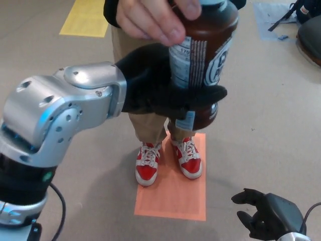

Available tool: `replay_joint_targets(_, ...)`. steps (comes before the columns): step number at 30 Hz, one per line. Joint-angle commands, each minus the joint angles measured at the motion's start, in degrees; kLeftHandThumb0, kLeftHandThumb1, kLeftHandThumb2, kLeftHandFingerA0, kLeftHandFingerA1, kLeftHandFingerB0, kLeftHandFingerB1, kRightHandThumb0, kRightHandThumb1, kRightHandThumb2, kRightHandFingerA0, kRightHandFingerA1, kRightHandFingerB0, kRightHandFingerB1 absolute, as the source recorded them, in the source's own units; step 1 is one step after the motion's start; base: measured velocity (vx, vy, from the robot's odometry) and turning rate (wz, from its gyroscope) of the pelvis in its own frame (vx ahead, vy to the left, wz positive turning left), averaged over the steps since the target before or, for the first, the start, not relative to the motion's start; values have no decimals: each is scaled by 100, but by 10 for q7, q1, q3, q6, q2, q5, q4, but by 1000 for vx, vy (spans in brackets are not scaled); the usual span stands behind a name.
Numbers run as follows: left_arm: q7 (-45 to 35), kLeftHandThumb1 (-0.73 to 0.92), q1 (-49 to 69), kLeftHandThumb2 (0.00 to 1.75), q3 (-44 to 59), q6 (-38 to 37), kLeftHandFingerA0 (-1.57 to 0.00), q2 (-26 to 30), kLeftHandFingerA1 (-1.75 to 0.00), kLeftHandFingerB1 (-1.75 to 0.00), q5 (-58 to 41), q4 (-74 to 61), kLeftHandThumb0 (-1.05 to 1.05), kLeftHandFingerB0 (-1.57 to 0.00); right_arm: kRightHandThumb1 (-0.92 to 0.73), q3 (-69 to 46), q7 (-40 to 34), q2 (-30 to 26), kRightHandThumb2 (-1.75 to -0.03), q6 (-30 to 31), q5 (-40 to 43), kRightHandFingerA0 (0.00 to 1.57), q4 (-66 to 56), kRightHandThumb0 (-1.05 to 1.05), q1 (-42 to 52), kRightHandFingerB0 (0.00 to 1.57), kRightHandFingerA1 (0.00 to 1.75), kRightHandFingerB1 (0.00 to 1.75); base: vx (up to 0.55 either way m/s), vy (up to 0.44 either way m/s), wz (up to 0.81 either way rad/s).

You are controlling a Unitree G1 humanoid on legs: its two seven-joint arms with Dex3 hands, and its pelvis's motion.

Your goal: The robot recieved a bottle of protein shake from a person using its left hand and then shake the protein up and down 2 two times and hand it back to the person

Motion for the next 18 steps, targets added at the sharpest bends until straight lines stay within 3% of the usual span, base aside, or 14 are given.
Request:
replay_joint_targets(1,49,46,2,85,-4,-48,0,-17,-24,-13,81,28,-71,0,-79,-1,-10,-2,-68,0,-6,81,6,-53,-1,65,66,44,0,0,0)
replay_joint_targets(2,68,50,13,83,1,-61,-9,-29,-44,-18,93,25,-68,-1,-80,-1,-10,-1,-67,0,-6,79,6,-53,-1,66,65,45,0,0,0)
replay_joint_targets(3,80,50,23,83,4,-73,-9,-38,-44,-18,103,21,-68,-1,-80,-2,-9,-1,-67,-1,-5,79,6,-53,-1,66,65,45,0,0,0)
replay_joint_targets(4,108,60,44,84,-1,-112,-40,-50,-51,-26,133,9,-60,-6,-80,-2,-8,-1,-67,2,-5,79,6,-53,-3,66,65,44,0,0,0)
replay_joint_targets(5,129,87,63,66,-1,-158,-94,-65,-50,-31,156,6,-26,-29,-80,-2,-8,-2,-68,2,-6,80,6,-54,-4,65,67,45,0,0,0)
replay_joint_targets(6,153,87,84,66,0,-209,-94,-81,-50,-31,179,5,-26,-29,-80,-1,-9,-2,-68,1,-7,80,6,-54,-4,65,67,45,0,0,0)
replay_joint_targets(7,158,88,92,67,-1,-239,-106,-85,-52,-36,192,9,-21,-43,-80,0,-11,-2,-68,1,-8,79,6,-54,-5,64,67,46,0,0,0)
replay_joint_targets(8,166,87,101,66,-6,-286,-114,-84,-84,-57,215,18,-19,-83,-81,2,-12,-2,-69,1,-10,76,6,-54,-6,63,67,46,0,0,0)
replay_joint_targets(9,175,87,105,66,-11,-314,-114,-83,-84,-57,234,24,-19,-83,-81,2,-11,-3,-69,2,-10,76,6,-54,-6,63,67,46,0,0,0)
replay_joint_targets(10,175,88,107,65,-18,-327,-109,-77,-95,-73,245,26,-21,-80,-81,2,-11,-3,-68,1,-10,76,7,-54,-6,64,66,46,0,0,0)
replay_joint_targets(12,175,87,102,66,-25,-338,-107,-71,-100,-81,259,30,-22,-78,-81,0,-8,-5,-68,2,-8,76,6,-53,-10,65,67,46,0,0,0)
replay_joint_targets(13,166,86,103,65,-30,-360,-103,-63,-108,-94,267,36,-20,-73,-82,0,-6,-4,-68,6,-8,75,6,-54,-13,63,65,45,0,0,0)
replay_joint_targets(18,162,82,112,67,-32,-367,-99,-60,-119,-101,274,35,-18,-73,-82,-4,1,-1,-68,11,-2,76,7,-52,-13,64,64,43,0,0,0)
